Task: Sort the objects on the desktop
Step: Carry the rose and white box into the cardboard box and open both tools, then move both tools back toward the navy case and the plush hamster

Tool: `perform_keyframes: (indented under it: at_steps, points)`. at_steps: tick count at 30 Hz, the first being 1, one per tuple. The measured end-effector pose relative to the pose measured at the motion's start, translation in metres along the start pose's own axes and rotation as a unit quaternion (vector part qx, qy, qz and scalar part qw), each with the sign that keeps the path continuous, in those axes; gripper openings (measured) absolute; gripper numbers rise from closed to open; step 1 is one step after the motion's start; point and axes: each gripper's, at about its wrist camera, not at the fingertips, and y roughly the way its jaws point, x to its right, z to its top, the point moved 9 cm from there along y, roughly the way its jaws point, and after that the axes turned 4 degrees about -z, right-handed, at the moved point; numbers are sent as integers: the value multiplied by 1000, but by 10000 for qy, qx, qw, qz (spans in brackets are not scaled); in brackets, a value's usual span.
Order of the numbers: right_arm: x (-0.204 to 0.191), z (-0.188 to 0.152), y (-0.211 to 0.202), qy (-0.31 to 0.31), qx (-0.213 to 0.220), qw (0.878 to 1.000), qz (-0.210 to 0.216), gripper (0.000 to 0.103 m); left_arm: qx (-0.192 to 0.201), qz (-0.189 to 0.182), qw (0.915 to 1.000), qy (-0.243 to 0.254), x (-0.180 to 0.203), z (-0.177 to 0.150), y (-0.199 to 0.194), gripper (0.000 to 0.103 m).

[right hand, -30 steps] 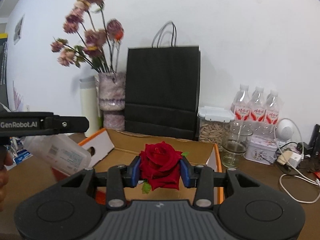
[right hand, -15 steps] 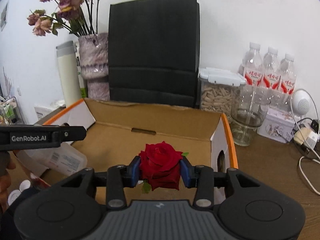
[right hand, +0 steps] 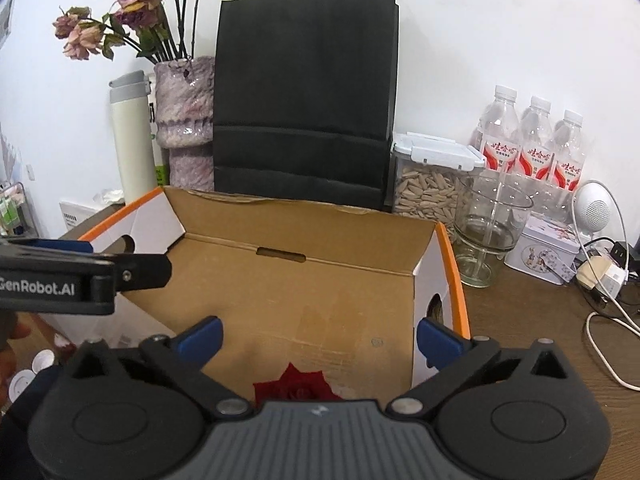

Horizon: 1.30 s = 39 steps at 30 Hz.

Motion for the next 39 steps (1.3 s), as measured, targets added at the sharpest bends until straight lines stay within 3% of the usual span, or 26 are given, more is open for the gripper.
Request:
perform_keyframes:
  at_steps: [21,39]
  points:
    - [7,0,-53,80,352,9993,-101,103,441,109,9989,126,2,-2,-58,103]
    - [13,-49,-111,283,455,9984,-175,103,228,157,9996,-35,-10,-59,-106,103]
